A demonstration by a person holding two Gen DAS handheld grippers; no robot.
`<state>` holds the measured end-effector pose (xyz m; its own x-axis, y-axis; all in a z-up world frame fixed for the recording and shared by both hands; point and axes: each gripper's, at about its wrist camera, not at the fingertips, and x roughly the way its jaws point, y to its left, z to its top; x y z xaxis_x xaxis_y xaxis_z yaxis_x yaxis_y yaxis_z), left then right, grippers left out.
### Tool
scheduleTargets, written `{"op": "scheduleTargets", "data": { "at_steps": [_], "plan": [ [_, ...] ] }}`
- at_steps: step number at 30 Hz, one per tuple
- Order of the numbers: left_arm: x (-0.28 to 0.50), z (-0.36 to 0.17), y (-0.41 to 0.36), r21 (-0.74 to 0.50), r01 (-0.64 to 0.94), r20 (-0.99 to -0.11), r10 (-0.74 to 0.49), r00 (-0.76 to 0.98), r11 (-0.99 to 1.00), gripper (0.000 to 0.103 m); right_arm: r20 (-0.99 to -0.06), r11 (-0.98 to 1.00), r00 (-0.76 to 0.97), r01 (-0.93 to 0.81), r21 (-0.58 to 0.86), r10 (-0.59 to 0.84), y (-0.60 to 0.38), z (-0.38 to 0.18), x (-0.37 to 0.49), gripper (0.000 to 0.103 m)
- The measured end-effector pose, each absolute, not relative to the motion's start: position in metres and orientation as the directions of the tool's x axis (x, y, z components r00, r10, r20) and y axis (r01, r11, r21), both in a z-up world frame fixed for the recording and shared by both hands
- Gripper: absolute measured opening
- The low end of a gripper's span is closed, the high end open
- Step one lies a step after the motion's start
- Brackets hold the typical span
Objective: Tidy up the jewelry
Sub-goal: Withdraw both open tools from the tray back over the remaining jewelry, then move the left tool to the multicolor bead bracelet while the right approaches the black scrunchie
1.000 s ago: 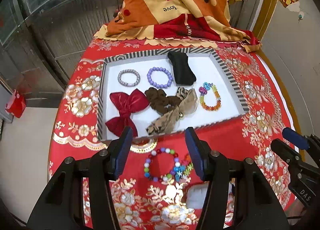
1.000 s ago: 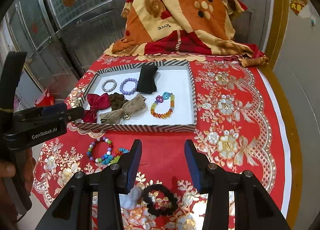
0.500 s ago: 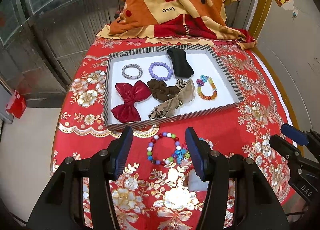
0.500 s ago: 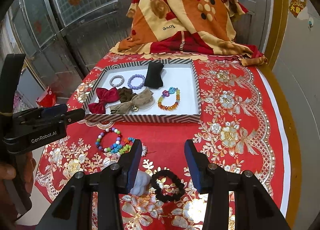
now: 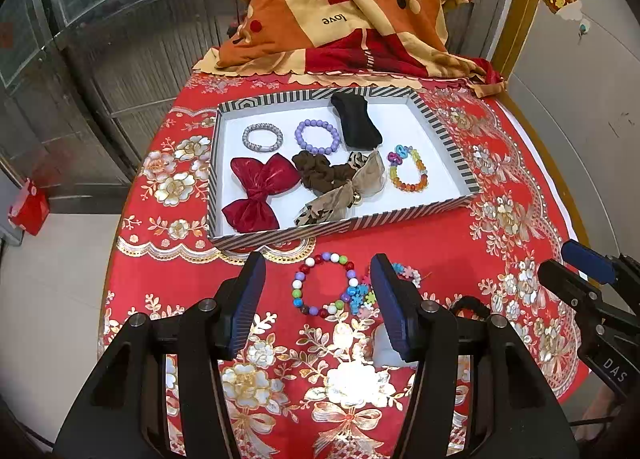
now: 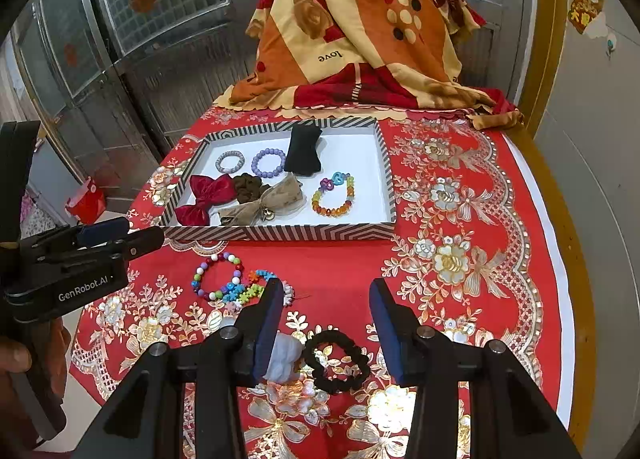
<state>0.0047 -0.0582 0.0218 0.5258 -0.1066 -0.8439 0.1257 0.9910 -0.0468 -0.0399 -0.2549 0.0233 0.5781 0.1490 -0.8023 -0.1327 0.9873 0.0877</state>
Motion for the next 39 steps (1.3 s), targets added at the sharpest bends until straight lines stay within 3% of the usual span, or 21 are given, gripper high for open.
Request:
{"op": "scheduleTargets", "data": {
  "at_steps": [16,18,20,34,39],
  "plan": [
    [0.002,0.016,-0.059,-0.034,0.137,-0.855,-0.1,0.508,0.99,0.054,-0.818,0.989,0.559,-0.126,0.081,0.138,-0.252,0.017,-0.034,0.044],
    [0.001,0.016,-0.057,-0.033,0.133,-0.857,-0.096,0.507,0.991,0.054,-0.82,0.99,0.556,-0.118,0.081,0.134,-0.254,0.015,-0.028,0.05],
    [0.002,0.016,-0.053,-0.03,0.117,-0.855,-0.086,0.511,0.993,0.054,-0.82,0.989,0.553,-0.111,0.102,0.146,-0.255,0.012,-0.02,0.065],
    [-0.018,0.006,0.012,-0.051,-0.077,-0.882,-0.009,0.472,0.996,0.054,-0.881,0.98,0.449,-0.183,0.075,0.151,-0.219,-0.022,0.065,0.065],
    [-0.026,-0.003,0.02,0.016,-0.08,-0.894,0.05,0.446,0.997,0.054,-0.901,0.984,0.397,-0.092,0.15,0.175,-0.214,-0.045,0.095,0.065]
  ]
}}
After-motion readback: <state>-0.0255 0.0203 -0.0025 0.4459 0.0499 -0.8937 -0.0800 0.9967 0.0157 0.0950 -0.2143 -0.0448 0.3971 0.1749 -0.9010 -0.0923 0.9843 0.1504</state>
